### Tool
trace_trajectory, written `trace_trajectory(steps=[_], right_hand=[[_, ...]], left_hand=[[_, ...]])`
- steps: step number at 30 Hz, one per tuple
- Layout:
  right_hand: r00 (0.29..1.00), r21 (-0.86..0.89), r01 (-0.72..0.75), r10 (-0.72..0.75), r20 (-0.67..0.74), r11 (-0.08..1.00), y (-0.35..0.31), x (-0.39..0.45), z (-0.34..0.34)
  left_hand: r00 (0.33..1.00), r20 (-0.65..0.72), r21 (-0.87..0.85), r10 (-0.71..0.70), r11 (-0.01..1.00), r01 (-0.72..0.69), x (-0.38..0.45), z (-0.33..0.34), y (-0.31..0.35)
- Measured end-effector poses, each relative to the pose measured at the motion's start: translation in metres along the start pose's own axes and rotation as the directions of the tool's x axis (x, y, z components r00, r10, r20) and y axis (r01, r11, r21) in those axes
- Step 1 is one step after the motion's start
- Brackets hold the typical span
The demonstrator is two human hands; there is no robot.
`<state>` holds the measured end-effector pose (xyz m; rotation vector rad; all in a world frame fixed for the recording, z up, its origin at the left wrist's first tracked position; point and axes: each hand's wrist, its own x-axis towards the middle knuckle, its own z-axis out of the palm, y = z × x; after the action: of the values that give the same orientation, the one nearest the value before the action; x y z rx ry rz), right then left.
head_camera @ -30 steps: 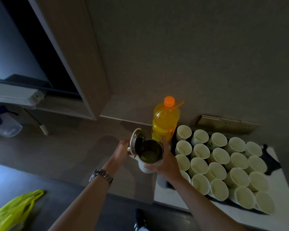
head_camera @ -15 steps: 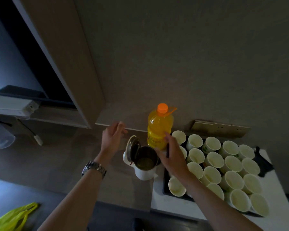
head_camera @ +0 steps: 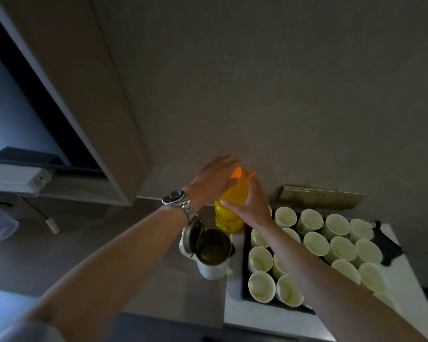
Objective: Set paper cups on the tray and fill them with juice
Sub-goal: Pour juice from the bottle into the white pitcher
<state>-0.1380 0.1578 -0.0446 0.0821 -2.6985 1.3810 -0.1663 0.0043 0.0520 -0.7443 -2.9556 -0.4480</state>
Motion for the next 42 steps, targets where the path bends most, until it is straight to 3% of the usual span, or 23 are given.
trace_trajectory(steps=[5, 9, 14, 19, 25, 28, 33, 42], right_hand=[[0.998, 0.021, -0.04, 0.039, 0.049, 0.999, -0.004, 0.017, 0.005], [0.998, 0.015, -0.047, 0.047, 0.049, 0.999, 0.0, 0.017, 0.006], [0.997, 0.029, -0.061, 0.06, 0.049, 0.998, 0.001, 0.017, 0.006], [0.997, -0.005, -0.058, 0.058, 0.054, 0.998, -0.001, 0.016, 0.006], [0.998, -0.002, -0.02, 0.02, 0.054, 1.0, -0.004, 0.013, 0.003], [0.999, 0.003, -0.016, 0.016, 0.044, 1.0, -0.006, 0.014, 0.003], [0.999, 0.004, -0.016, 0.015, 0.041, 1.0, -0.007, 0.01, 0.004], [0.999, -0.018, -0.014, 0.015, 0.051, 1.0, -0.008, 0.009, 0.005]], left_hand=[[0.994, 0.102, 0.193, 0.034, 0.98, -0.054, 0.015, -0.009, -0.002], [0.978, 0.182, 0.432, 0.098, 0.886, -0.169, 0.026, -0.013, 0.001], [0.951, 0.266, 0.482, 0.157, 0.833, -0.272, 0.033, -0.014, -0.008], [0.947, 0.28, 0.519, 0.16, 0.805, -0.289, 0.037, -0.011, -0.01], [0.98, 0.198, 0.541, -0.007, 0.834, -0.103, 0.037, -0.005, 0.004], [0.978, 0.159, 0.601, -0.131, 0.799, 0.009, 0.039, -0.002, 0.017], [0.927, 0.148, 0.59, -0.345, 0.783, 0.197, 0.041, -0.002, 0.035], [0.873, 0.049, 0.45, -0.485, 0.791, 0.414, 0.033, -0.003, 0.05]])
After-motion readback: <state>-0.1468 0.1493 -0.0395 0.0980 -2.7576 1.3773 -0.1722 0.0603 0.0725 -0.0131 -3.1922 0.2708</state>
